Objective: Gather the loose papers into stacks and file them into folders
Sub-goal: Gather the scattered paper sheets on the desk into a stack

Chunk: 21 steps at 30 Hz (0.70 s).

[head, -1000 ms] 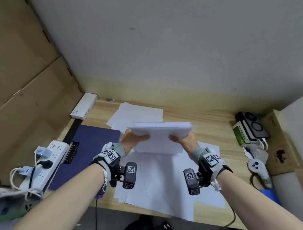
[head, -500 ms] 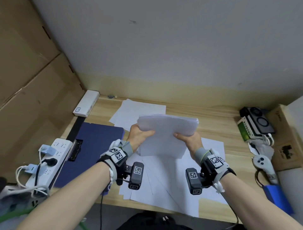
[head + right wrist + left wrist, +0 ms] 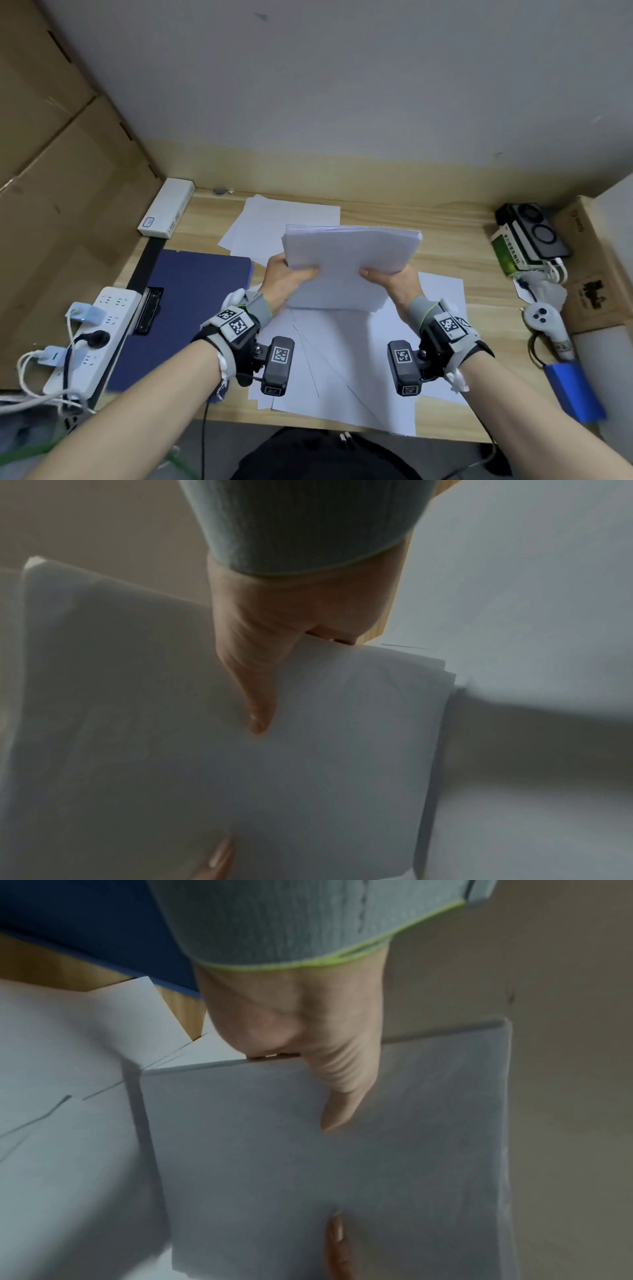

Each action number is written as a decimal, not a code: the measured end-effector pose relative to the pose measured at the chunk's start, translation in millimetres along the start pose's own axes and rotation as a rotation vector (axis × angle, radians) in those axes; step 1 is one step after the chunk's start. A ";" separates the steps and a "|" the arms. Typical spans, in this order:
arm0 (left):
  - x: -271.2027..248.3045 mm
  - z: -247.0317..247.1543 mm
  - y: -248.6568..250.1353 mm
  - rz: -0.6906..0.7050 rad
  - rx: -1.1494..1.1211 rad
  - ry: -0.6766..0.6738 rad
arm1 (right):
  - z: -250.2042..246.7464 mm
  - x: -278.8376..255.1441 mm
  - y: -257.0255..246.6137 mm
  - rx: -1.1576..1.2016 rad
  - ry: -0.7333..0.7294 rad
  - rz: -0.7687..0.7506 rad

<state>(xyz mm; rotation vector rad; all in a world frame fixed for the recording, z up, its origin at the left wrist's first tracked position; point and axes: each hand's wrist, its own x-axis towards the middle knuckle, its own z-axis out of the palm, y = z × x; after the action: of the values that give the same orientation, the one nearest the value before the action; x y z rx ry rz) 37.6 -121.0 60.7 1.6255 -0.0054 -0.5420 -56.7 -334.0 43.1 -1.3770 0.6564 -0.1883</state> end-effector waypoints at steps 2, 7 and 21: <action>-0.3 -3.5 -3.3 -0.012 -0.004 -0.015 | -3.8 -3.5 1.9 0.016 -0.016 0.006; -6.1 2.8 -30.1 -0.115 0.045 -0.023 | -4.3 -11.6 33.9 -0.109 -0.016 0.113; -32.9 0.0 -26.6 -0.158 0.085 0.121 | 10.4 -7.7 36.6 -0.033 -0.053 0.096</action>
<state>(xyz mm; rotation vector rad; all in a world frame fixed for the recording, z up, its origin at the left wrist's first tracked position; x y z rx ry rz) 0.2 -106.8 46.9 1.7492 0.1937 -0.5694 -66.4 -313.8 11.5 -1.3746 0.6819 -0.0645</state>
